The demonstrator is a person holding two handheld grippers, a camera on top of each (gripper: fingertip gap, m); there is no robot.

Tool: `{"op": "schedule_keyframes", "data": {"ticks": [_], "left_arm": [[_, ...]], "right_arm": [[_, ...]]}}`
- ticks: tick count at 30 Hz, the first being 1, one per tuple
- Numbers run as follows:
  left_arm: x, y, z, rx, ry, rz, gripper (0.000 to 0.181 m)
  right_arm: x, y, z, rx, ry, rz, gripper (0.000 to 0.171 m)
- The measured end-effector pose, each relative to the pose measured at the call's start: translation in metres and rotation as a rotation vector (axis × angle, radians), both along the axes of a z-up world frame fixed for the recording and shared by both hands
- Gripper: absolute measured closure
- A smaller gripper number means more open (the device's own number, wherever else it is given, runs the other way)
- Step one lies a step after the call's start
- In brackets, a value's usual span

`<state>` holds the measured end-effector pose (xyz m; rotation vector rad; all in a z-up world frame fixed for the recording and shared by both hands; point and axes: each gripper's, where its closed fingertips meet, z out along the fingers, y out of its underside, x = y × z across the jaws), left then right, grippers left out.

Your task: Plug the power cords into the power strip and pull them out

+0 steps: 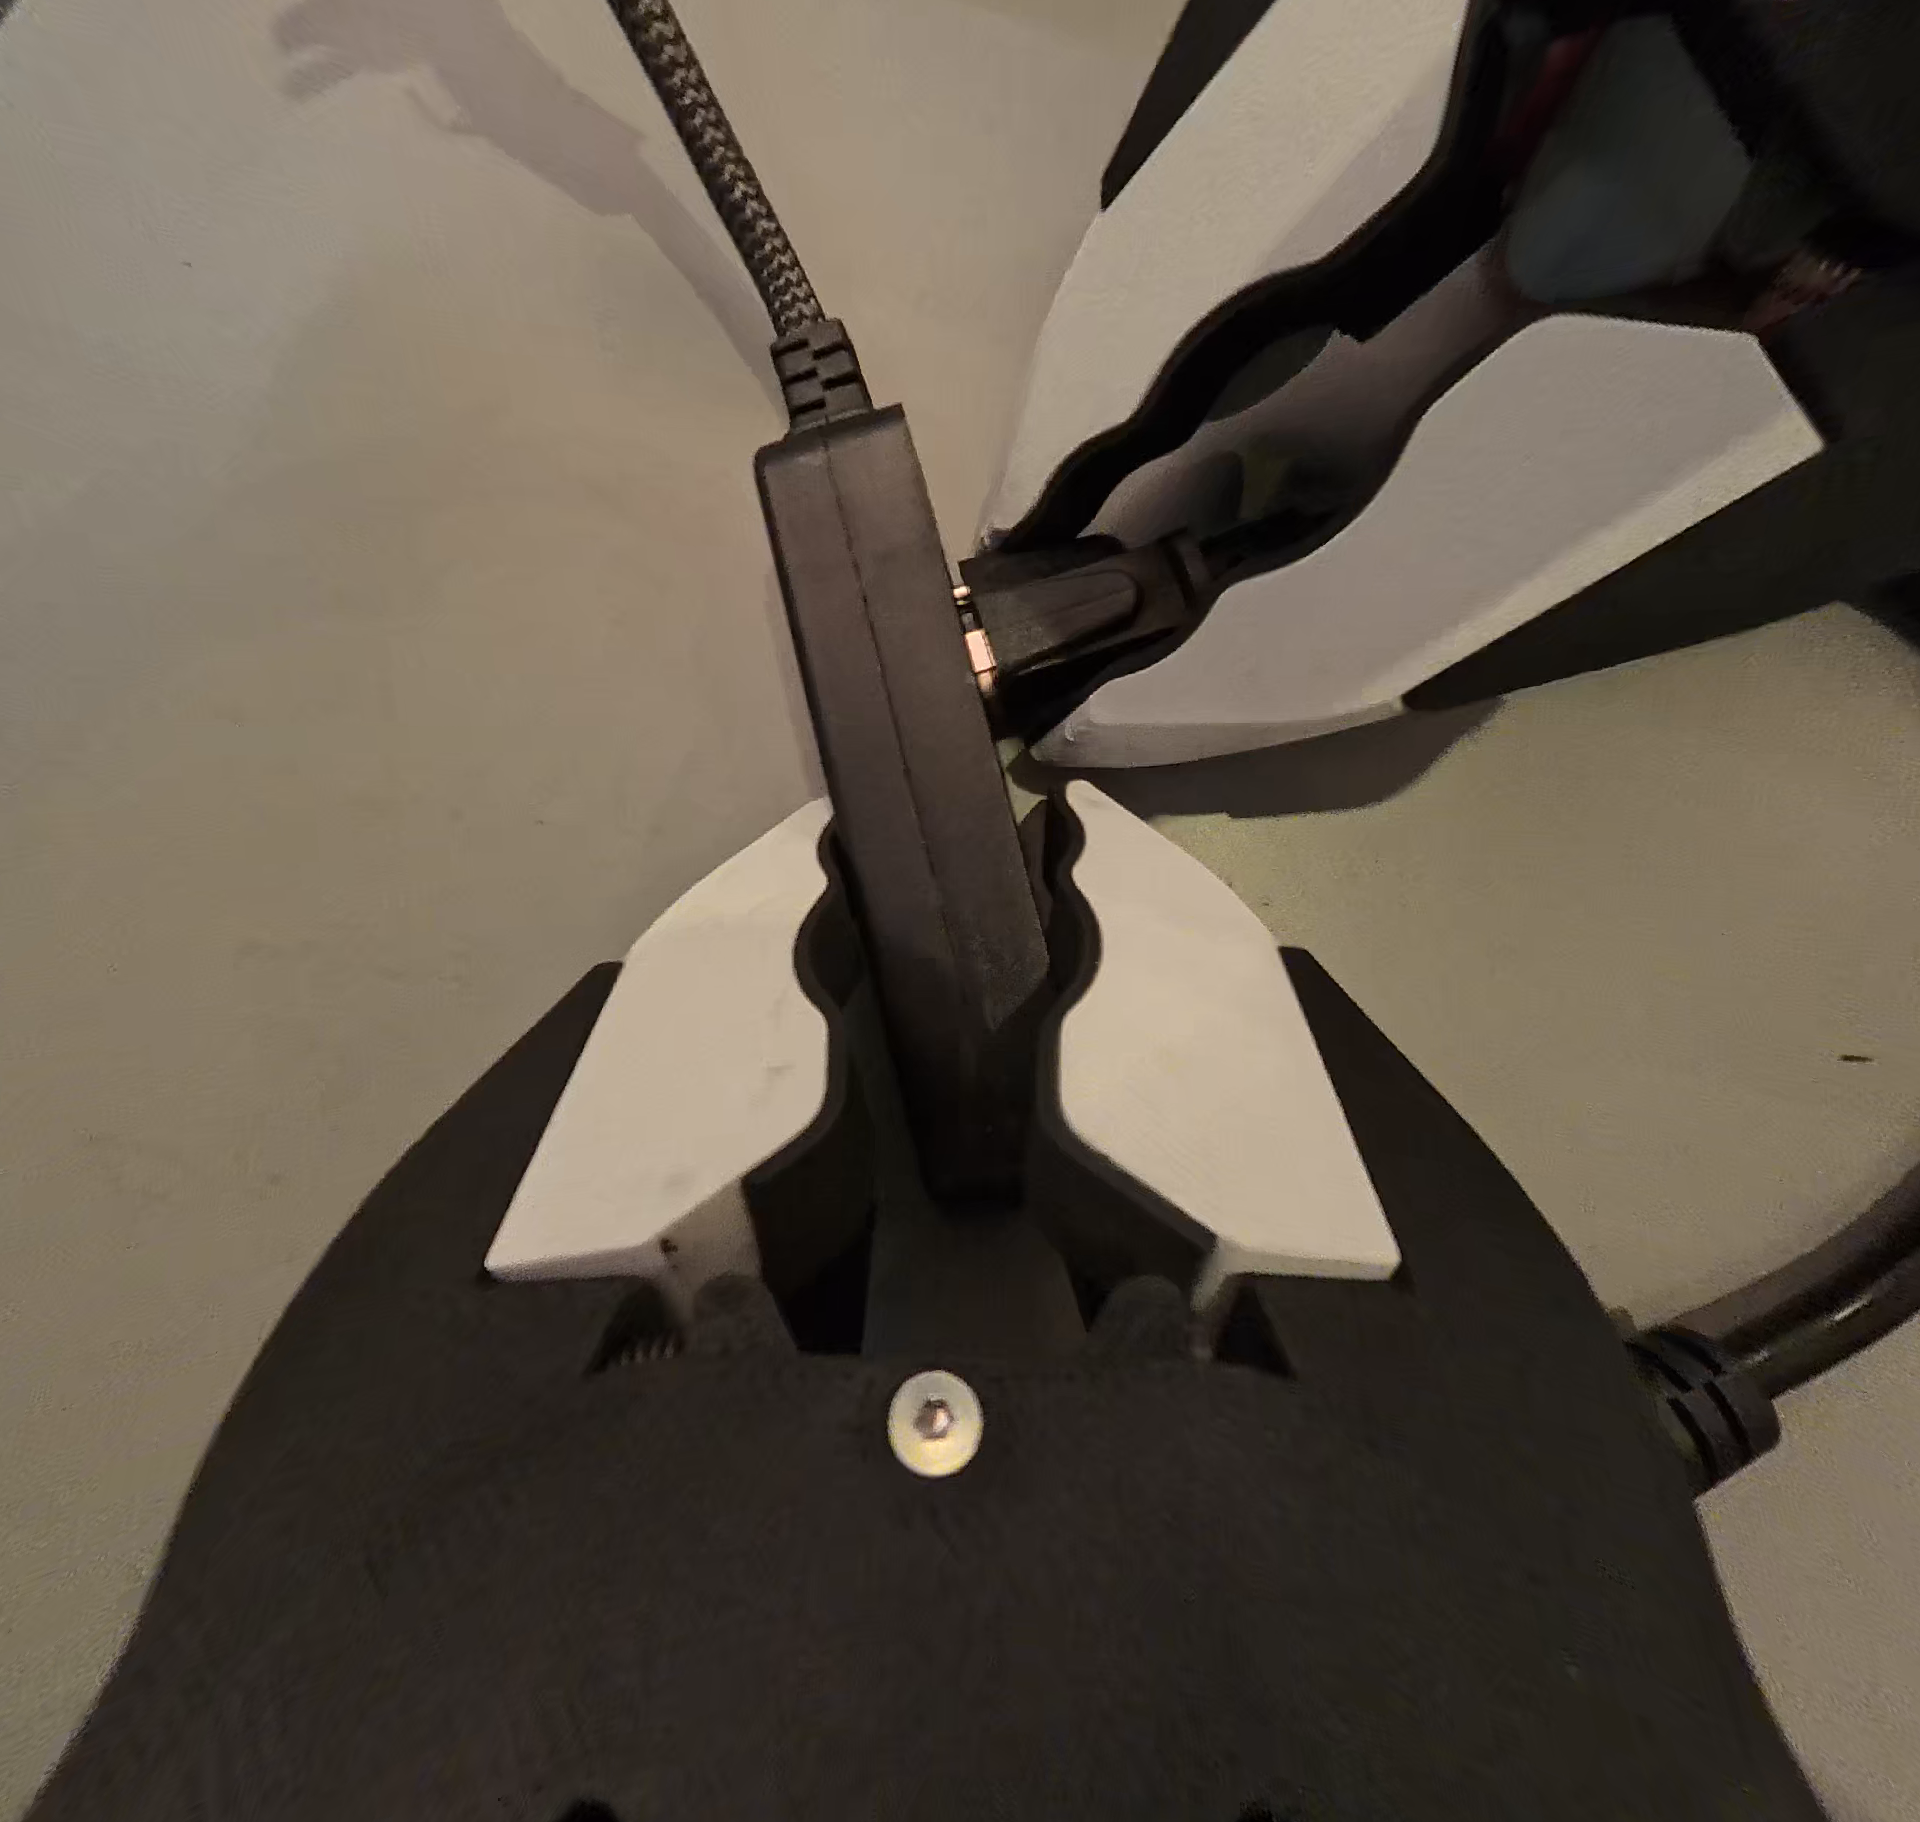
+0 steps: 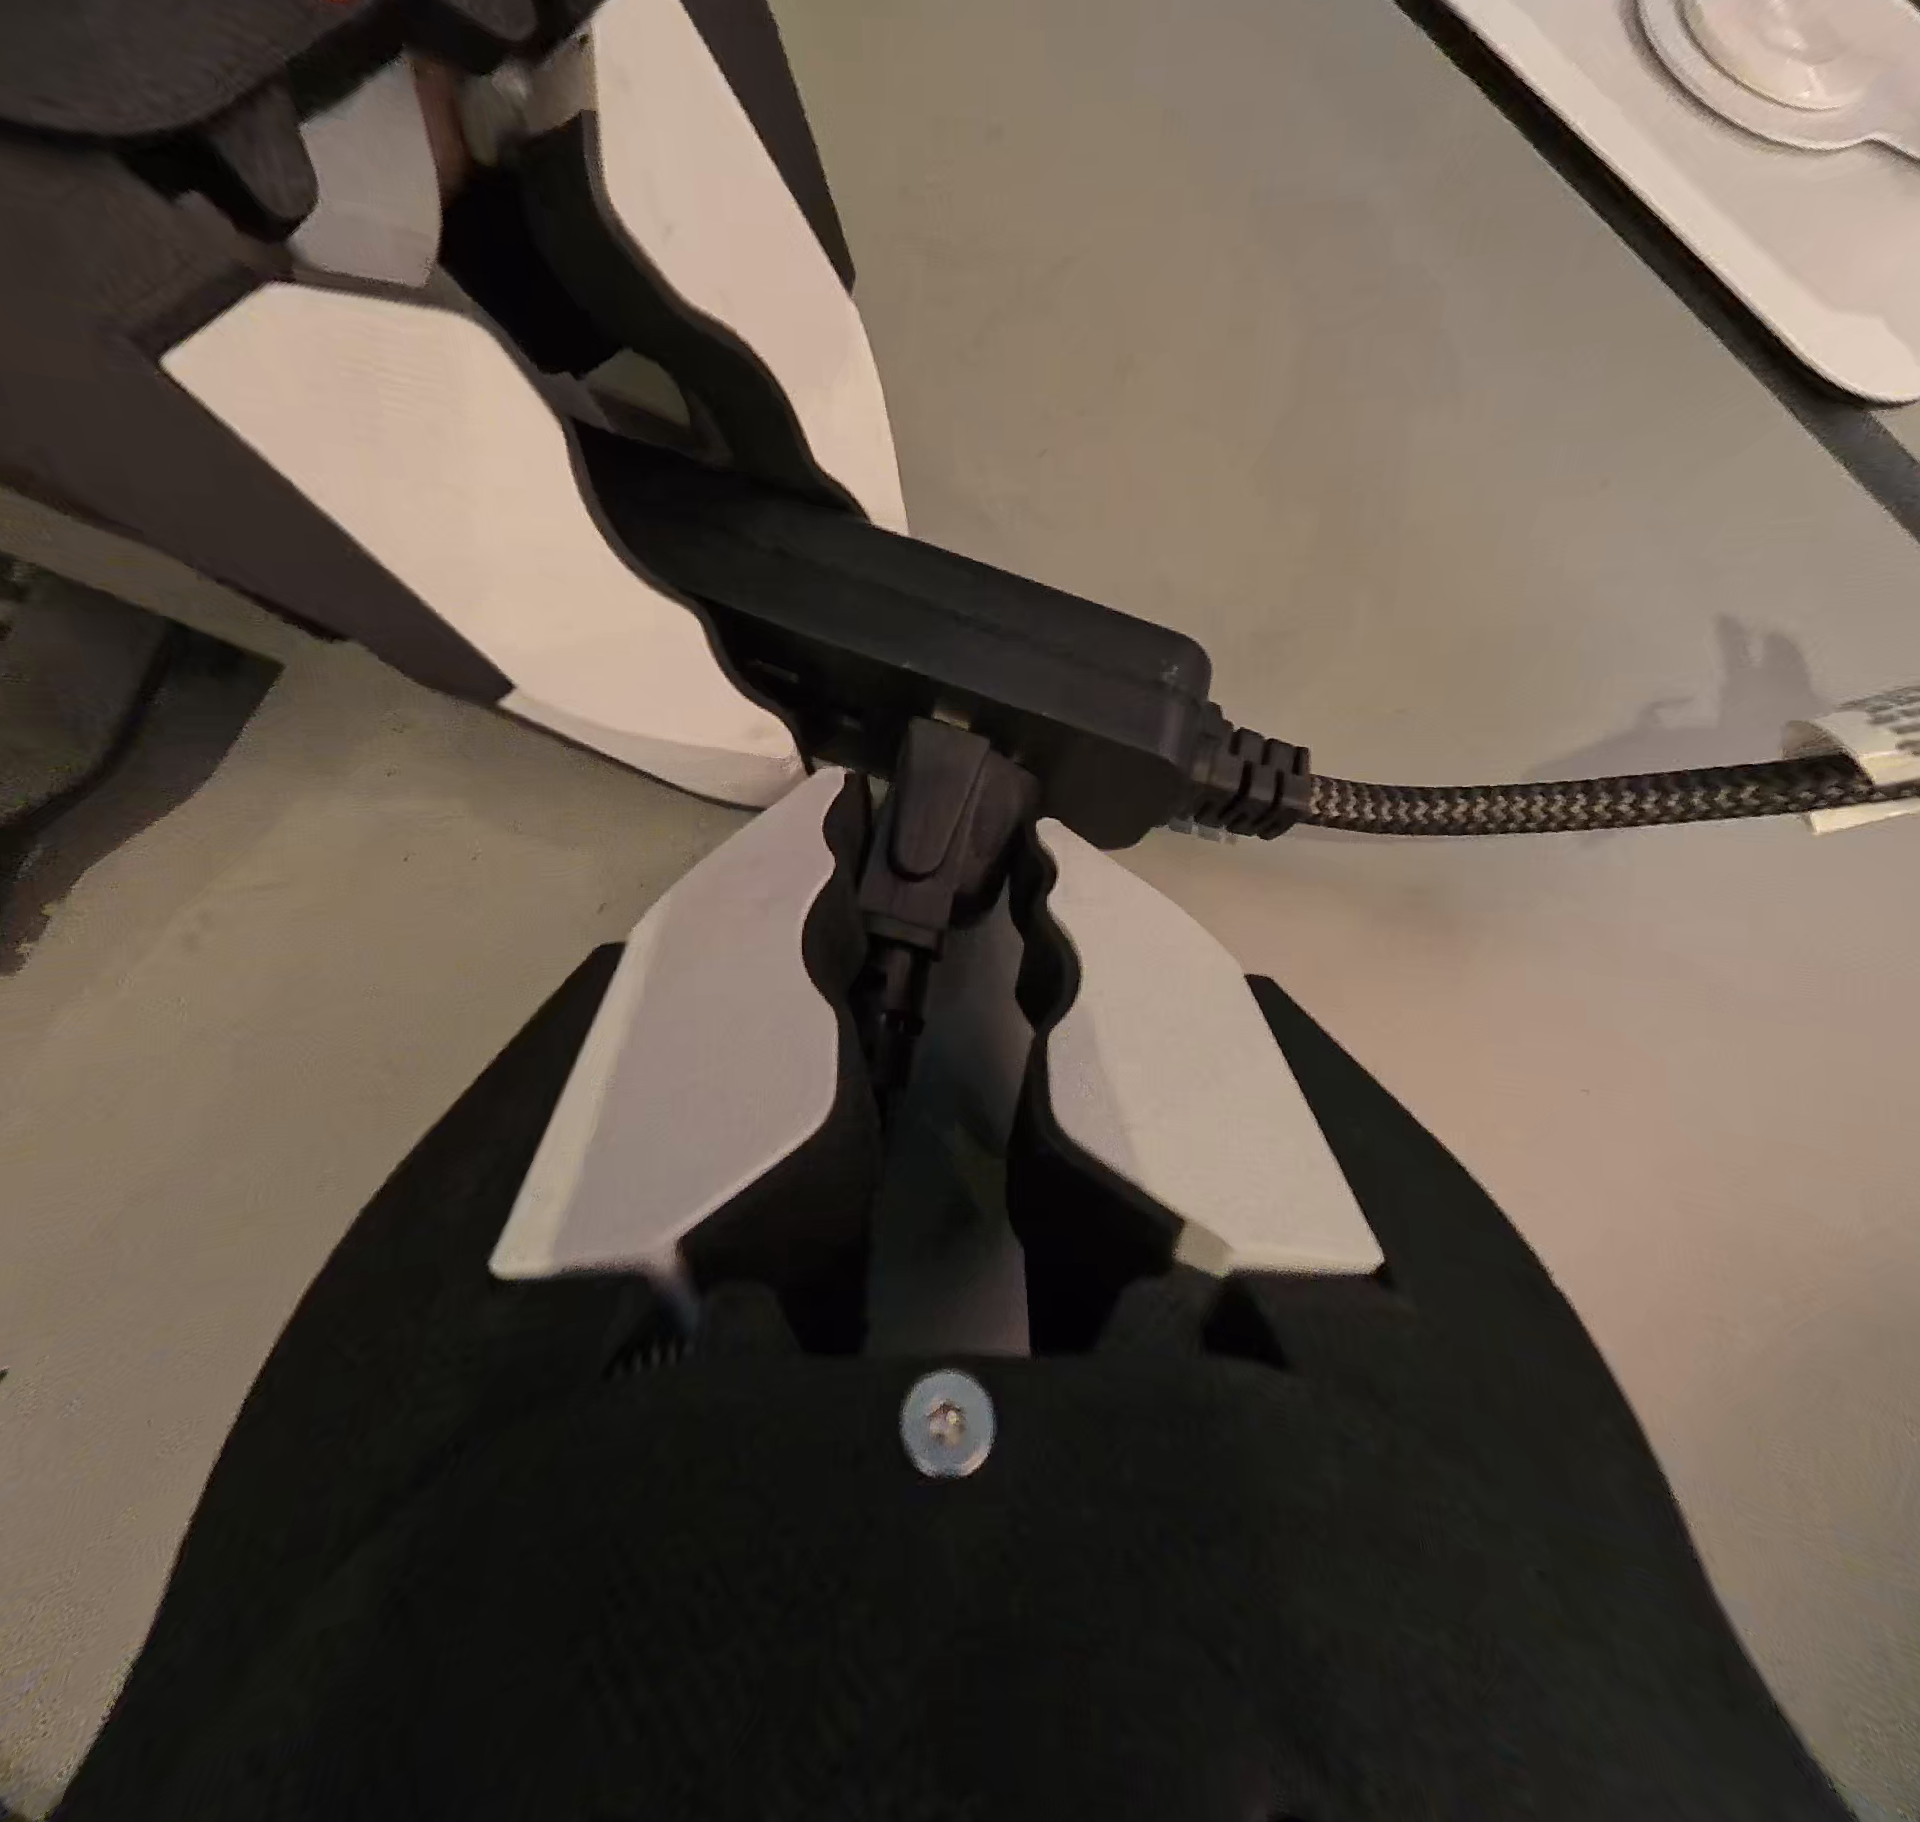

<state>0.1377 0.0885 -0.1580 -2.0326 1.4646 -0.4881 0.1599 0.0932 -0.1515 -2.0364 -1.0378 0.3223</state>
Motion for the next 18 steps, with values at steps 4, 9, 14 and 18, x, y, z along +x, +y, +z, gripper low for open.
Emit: {"op": "schedule_keyframes", "data": {"ticks": [4, 9, 14, 18], "left_arm": [[-0.0001, 0.0009, -0.0005, 0.026, 0.016, -0.003, 0.148], [-0.001, 0.0027, -0.0008, 0.029, 0.02, -0.019, 0.147], [0.0027, 0.0045, 0.0, 0.033, 0.016, 0.096, 0.15], [0.0054, 0.0042, 0.0019, 0.12, 0.036, 0.08, 0.151]], "right_arm": [[0.0005, 0.0009, -0.0002, 0.01, 0.007, 0.032, 0.141], [-0.0005, 0.0032, -0.0002, 0.005, 0.012, 0.092, 0.14], [0.002, 0.003, -0.0043, -0.155, 0.052, -0.049, 0.141], [0.0044, -0.0019, -0.0057, -0.199, 0.037, -0.096, 0.14]]}}
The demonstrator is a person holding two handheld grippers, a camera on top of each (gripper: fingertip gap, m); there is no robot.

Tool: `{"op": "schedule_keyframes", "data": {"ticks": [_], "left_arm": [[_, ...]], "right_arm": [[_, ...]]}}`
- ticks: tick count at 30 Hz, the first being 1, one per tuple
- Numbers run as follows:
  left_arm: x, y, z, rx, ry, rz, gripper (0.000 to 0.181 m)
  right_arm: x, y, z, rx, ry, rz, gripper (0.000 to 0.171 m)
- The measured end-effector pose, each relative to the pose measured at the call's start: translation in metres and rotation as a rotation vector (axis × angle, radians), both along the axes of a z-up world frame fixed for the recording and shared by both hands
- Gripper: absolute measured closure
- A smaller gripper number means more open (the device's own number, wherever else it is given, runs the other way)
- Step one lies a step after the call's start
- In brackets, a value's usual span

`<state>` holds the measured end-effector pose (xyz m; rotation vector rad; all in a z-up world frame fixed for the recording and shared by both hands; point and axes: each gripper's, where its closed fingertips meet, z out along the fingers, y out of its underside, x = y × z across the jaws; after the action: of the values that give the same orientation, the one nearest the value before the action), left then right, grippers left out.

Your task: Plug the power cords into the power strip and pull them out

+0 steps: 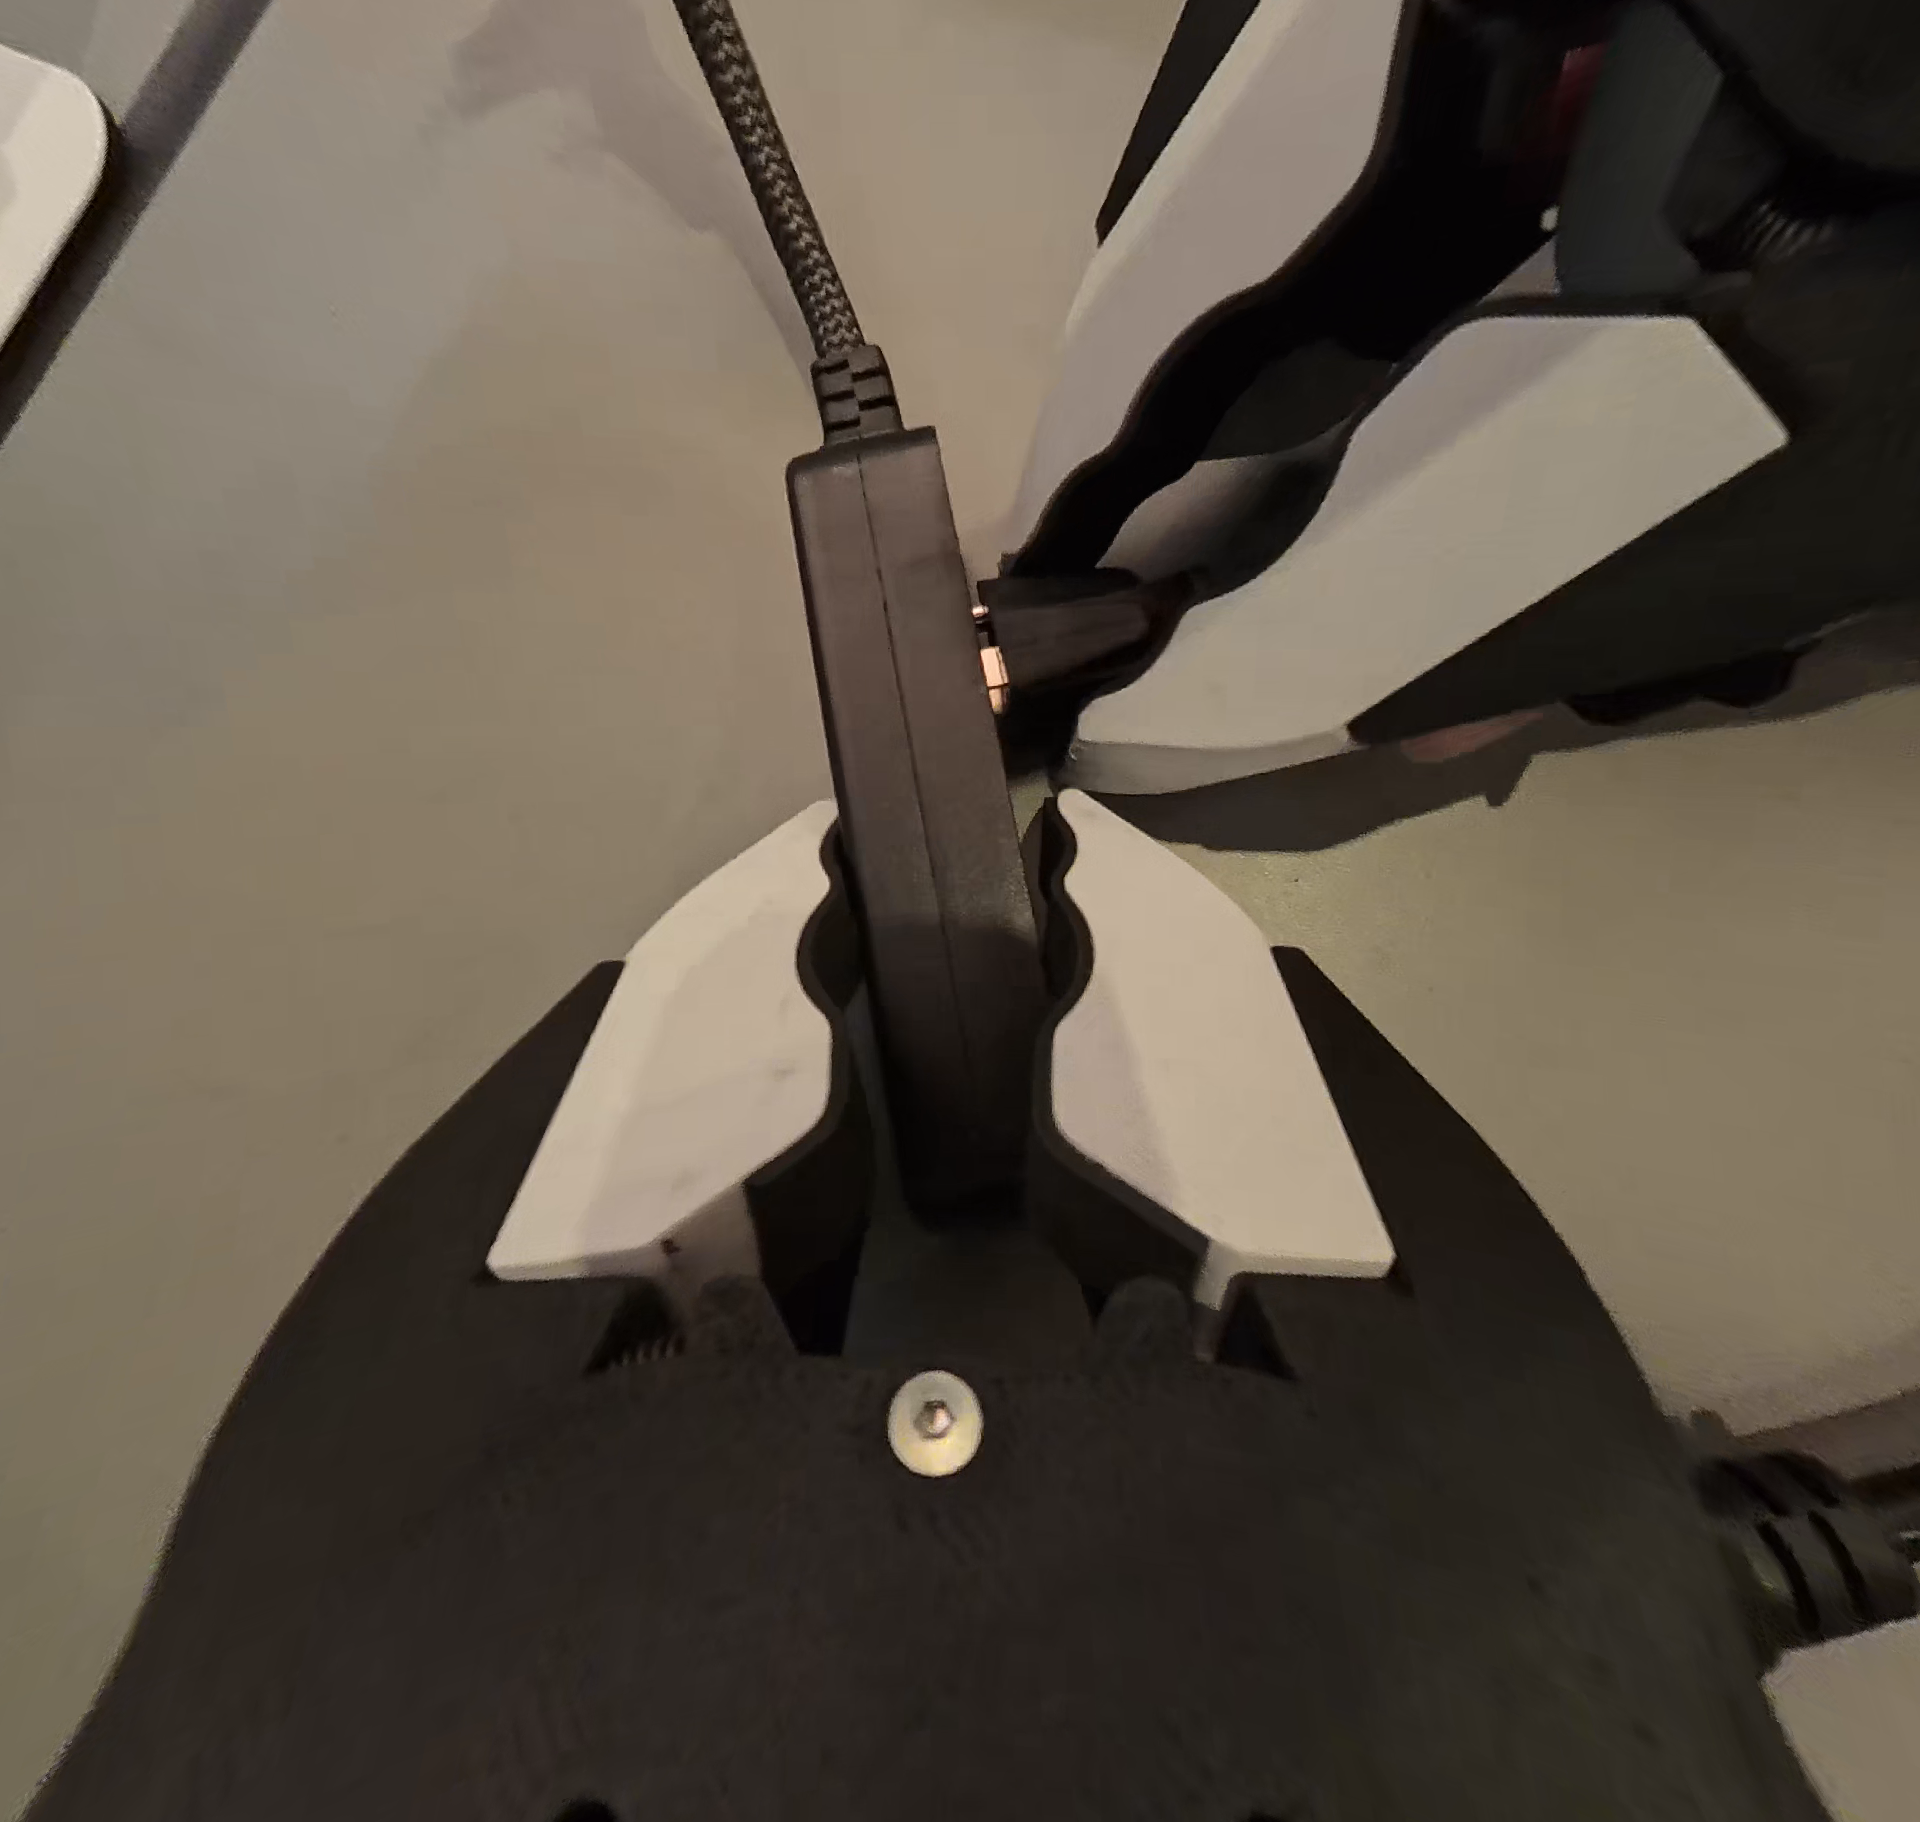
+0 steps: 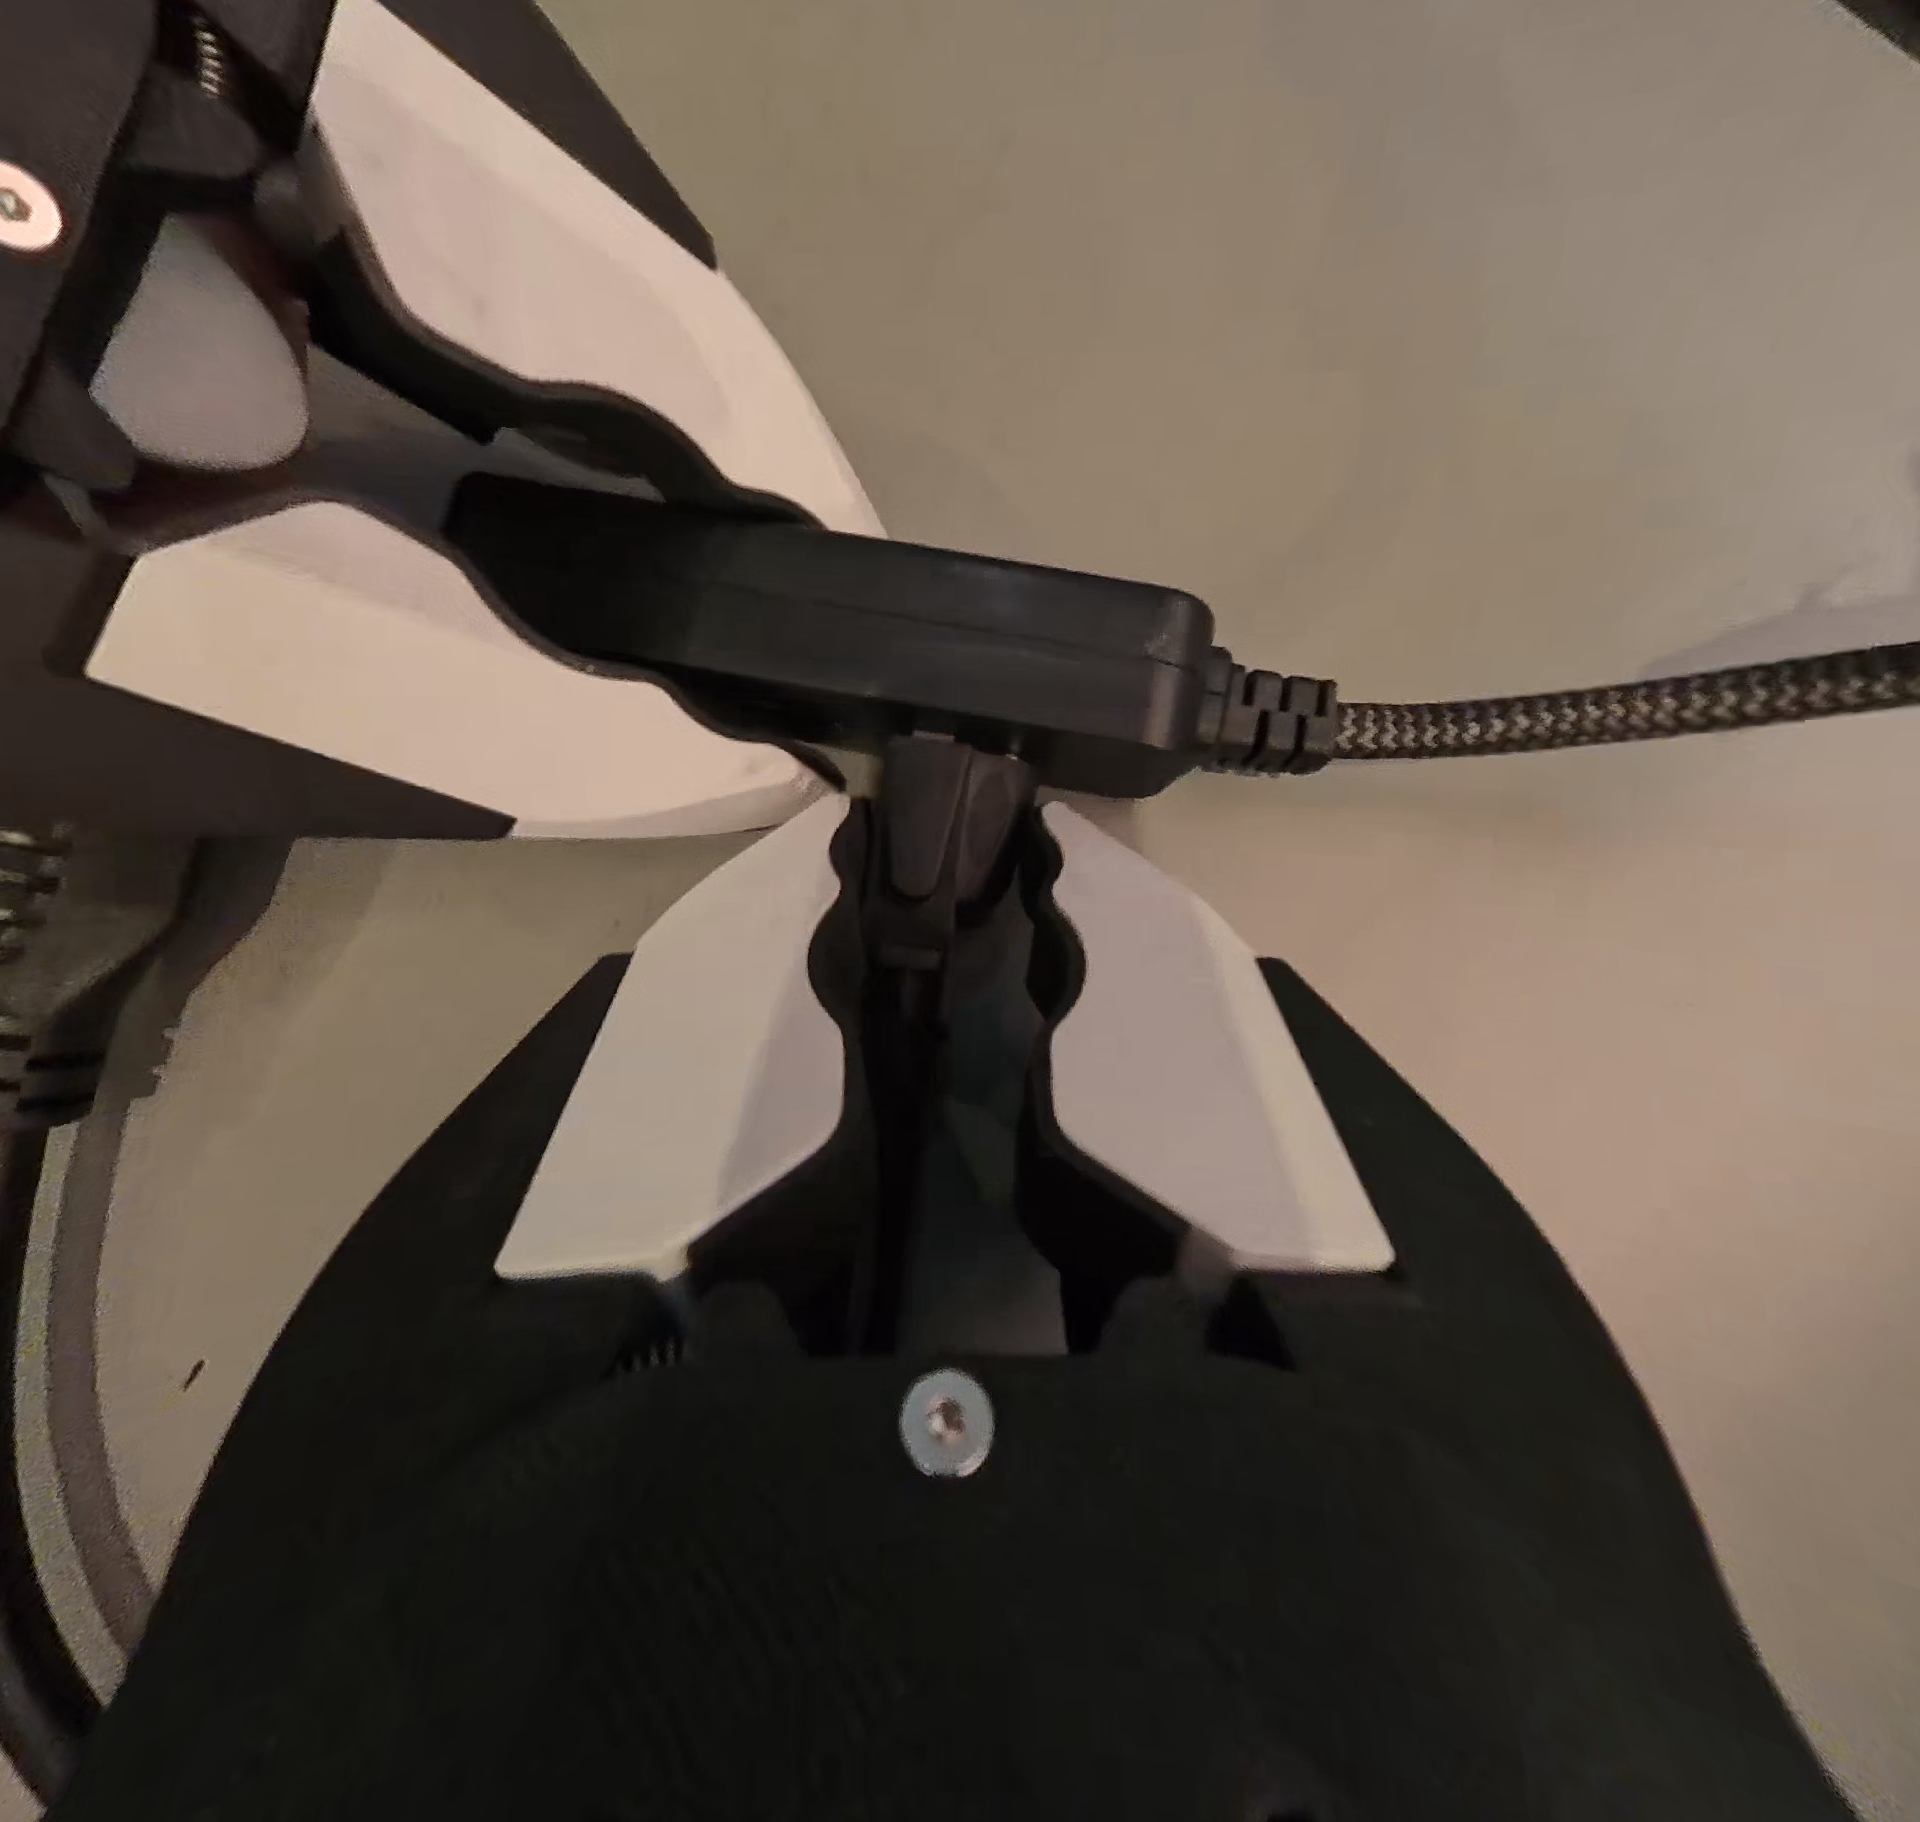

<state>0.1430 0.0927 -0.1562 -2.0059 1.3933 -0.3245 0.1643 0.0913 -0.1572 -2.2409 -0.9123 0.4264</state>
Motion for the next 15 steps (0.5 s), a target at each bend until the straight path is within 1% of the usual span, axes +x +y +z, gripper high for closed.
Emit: {"op": "schedule_keyframes", "data": {"ticks": [2, 3, 6, 8, 9, 10, 12, 13, 15], "left_arm": [[0.0016, 0.0006, 0.0, 0.0, -0.041, -0.039, 0.149], [0.0021, 0.0002, -0.0002, -0.001, -0.046, -0.047, 0.148], [0.0019, -0.0005, 0.0003, 0.051, -0.006, -0.076, 0.148], [0.0022, -0.0022, -0.0003, 0.023, -0.01, -0.069, 0.148], [0.0026, -0.0026, -0.0006, 0.001, -0.021, -0.062, 0.147], [0.0029, -0.0018, -0.0008, -0.01, -0.034, -0.048, 0.147], [0.0035, 0.0024, -0.0017, -0.08, -0.1, 0.037, 0.15], [0.0037, 0.0034, -0.0021, -0.114, -0.127, 0.069, 0.151], [0.0039, 0.0049, -0.0019, -0.108, -0.132, 0.111, 0.152]], "right_arm": [[0.0, 0.0, 0.0006, -0.061, 0.035, -0.022, 0.14], [0.0005, -0.0005, 0.0005, -0.081, 0.022, -0.006, 0.141], [0.003, -0.0023, -0.0002, -0.027, -0.121, 0.153, 0.14], [0.003, -0.0027, 0.0012, -0.018, -0.121, 0.242, 0.14], [0.003, -0.0026, 0.0016, -0.035, -0.099, 0.255, 0.14], [0.0033, -0.0011, 0.0013, -0.04, -0.103, 0.24, 0.139], [0.0036, 0.0037, 0.0013, -0.022, -0.13, 0.119, 0.14], [0.003, 0.0051, 0.002, -0.019, -0.11, 0.039, 0.142], [0.0026, 0.0068, 0.0026, -0.013, -0.016, -0.11, 0.144]]}}
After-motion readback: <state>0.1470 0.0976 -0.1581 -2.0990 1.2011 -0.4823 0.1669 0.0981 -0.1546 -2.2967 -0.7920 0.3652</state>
